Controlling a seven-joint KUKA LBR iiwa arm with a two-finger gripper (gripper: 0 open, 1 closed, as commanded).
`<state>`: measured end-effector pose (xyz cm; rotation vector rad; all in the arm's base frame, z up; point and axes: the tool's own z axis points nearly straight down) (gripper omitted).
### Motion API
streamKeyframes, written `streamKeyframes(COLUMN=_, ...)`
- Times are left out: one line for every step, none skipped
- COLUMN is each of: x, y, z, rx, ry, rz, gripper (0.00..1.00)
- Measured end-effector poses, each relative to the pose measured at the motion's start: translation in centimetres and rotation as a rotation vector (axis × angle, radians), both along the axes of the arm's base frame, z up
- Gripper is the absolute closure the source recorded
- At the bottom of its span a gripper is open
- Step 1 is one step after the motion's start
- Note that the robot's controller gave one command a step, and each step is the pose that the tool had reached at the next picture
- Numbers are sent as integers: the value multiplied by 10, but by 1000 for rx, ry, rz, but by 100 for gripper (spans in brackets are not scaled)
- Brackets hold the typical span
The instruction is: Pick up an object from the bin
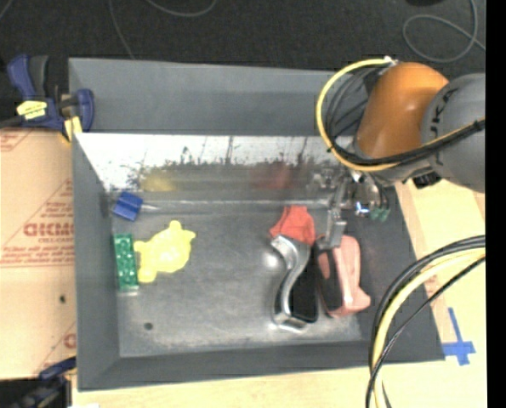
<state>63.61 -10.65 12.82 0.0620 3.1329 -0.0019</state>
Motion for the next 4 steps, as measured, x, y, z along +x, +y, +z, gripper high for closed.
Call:
streamKeyframes(x=5, y=1, z=-28, rx=2, ry=5, rz=-32, gripper=0)
streamKeyframes(x=16, y=16, z=-10, rx=0, ry=-6, rz=-64, gripper=0)
streamKeyframes(x=18, y=21, z=-55, rx=1, ry=-6, rz=-75, gripper=0)
streamKeyframes(x=18, y=26, z=-56, rx=-2, ry=-11, rz=-20, gripper=100)
